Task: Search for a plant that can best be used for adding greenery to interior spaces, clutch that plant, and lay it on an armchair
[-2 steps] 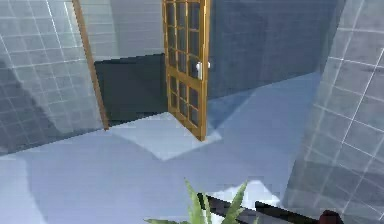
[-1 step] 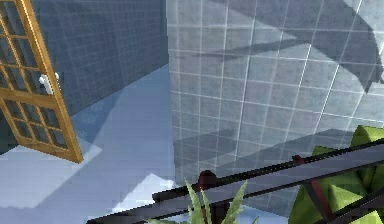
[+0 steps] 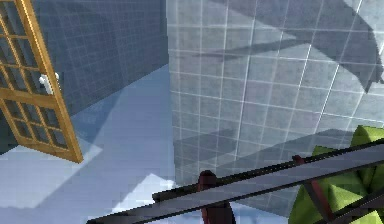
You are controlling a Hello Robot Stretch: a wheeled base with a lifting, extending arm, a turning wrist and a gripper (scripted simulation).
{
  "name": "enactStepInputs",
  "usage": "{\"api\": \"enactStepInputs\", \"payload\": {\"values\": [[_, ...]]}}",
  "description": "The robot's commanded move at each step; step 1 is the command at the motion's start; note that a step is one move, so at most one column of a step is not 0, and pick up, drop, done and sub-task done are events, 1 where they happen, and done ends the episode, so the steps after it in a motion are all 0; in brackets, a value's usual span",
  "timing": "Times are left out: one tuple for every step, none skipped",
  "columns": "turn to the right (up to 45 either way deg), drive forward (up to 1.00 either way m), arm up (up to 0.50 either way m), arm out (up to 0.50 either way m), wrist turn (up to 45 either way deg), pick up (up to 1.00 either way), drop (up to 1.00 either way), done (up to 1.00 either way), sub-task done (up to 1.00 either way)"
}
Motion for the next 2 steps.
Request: {"api": "enactStepInputs", "payload": {"values": [[0.0,0.00,0.00,0.00,45.0,0.00,0.00,0.00,0.00],[0.0,0.00,0.00,0.00,45.0,0.00,0.00,0.00,0.00]]}}
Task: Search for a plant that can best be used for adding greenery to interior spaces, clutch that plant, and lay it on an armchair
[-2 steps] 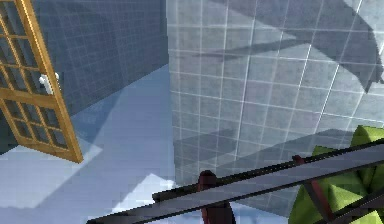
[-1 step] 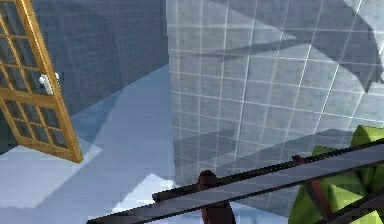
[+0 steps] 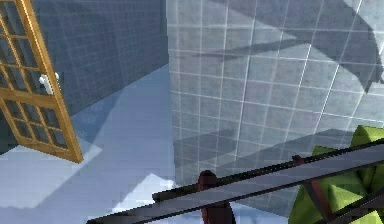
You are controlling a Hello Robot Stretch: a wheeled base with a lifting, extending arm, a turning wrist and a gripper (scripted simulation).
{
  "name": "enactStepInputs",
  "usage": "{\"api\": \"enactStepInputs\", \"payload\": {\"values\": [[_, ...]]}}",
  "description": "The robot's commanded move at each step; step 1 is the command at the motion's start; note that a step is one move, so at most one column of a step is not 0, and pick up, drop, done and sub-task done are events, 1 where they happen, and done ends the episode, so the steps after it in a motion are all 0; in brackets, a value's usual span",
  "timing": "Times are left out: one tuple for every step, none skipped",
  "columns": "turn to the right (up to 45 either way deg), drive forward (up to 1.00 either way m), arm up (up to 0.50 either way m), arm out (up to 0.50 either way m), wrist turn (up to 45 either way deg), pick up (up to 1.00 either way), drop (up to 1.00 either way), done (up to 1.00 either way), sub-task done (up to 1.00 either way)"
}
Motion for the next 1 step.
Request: {"api": "enactStepInputs", "payload": {"values": [[0.0,0.00,0.00,0.00,6.0,0.00,0.00,0.00,0.00]]}}
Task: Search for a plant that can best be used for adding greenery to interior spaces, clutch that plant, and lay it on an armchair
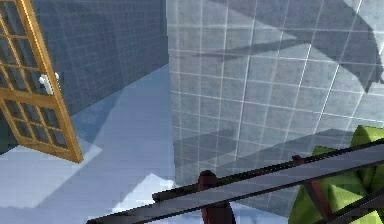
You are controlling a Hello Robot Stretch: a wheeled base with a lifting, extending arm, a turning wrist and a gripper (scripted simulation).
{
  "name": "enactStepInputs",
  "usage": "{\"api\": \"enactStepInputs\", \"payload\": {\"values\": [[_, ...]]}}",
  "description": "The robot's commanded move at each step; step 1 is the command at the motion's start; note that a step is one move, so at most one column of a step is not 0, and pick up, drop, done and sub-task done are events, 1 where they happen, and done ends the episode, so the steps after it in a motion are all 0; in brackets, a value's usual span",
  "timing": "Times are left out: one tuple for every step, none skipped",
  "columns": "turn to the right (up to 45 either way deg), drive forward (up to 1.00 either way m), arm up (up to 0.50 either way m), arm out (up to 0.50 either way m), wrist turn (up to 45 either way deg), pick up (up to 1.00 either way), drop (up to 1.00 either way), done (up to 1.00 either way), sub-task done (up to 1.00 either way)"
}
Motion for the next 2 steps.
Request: {"api": "enactStepInputs", "payload": {"values": [[0.0,0.00,-0.40,0.00,0.0,0.00,0.00,0.00,0.00],[0.0,0.00,-0.32,0.00,0.0,0.00,0.00,0.00,0.00]]}}
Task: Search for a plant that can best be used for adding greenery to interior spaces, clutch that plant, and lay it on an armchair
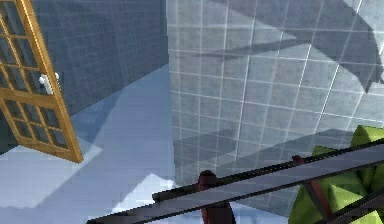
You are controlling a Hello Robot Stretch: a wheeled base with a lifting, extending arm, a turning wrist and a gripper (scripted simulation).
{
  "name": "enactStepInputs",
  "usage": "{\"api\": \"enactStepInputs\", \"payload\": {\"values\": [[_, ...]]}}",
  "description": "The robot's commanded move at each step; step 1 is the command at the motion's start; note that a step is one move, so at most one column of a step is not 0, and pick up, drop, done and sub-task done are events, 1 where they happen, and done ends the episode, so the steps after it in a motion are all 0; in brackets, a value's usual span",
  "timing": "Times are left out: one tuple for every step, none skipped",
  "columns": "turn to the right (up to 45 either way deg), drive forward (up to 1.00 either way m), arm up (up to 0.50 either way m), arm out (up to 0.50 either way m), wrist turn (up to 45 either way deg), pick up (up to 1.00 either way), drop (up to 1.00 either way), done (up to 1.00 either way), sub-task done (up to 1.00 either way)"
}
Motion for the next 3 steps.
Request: {"api": "enactStepInputs", "payload": {"values": [[0.0,0.00,0.00,0.00,0.0,0.00,1.00,0.00,0.00],[0.0,0.00,0.10,0.00,0.0,0.00,0.00,0.00,0.00],[0.0,0.00,0.00,-0.08,0.0,0.00,0.00,0.00,0.00]]}}
